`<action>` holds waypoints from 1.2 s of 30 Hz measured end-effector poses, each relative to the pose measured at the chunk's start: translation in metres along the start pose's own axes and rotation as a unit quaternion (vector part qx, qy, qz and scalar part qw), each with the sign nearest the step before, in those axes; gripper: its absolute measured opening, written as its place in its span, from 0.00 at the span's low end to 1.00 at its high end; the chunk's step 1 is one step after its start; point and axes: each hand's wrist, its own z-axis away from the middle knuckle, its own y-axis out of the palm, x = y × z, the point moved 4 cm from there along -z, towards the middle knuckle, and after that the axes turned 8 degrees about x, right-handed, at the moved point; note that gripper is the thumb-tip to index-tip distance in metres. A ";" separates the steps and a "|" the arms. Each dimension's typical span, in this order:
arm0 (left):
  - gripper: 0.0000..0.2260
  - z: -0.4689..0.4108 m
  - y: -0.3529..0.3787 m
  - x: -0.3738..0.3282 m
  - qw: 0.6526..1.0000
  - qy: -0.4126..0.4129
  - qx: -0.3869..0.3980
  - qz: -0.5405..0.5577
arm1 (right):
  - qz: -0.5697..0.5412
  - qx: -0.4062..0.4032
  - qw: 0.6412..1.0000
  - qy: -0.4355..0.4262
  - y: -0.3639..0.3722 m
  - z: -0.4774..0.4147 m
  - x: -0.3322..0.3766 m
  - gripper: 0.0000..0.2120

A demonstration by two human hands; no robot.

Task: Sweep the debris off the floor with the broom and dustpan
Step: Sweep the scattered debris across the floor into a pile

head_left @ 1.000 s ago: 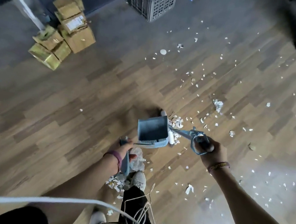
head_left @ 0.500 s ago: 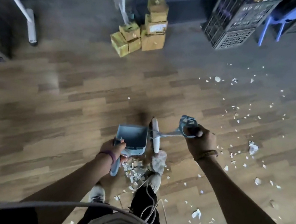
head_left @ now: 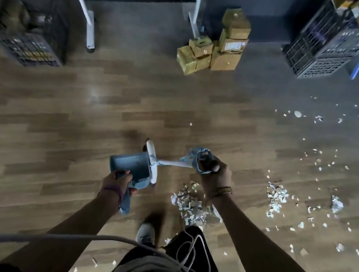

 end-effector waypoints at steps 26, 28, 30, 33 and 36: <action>0.05 -0.208 0.245 -0.231 0.969 -0.076 0.094 -0.213 | -0.122 -0.070 0.979 0.149 -0.052 -0.323 0.011 0.08; 0.06 -0.219 0.266 -0.237 0.961 -0.094 0.112 -0.234 | -0.117 -0.077 0.975 0.172 -0.065 -0.330 -0.001 0.08; 0.08 -0.229 0.285 -0.241 0.957 -0.100 0.115 -0.247 | -0.095 -0.071 0.976 0.181 -0.078 -0.334 -0.012 0.09; 0.10 -0.231 0.317 -0.244 0.944 -0.104 0.140 -0.279 | -0.080 -0.066 0.974 0.200 -0.092 -0.331 -0.018 0.11; 0.09 -0.223 0.348 -0.249 0.935 -0.093 0.162 -0.301 | -0.070 -0.083 0.969 0.223 -0.101 -0.322 -0.020 0.12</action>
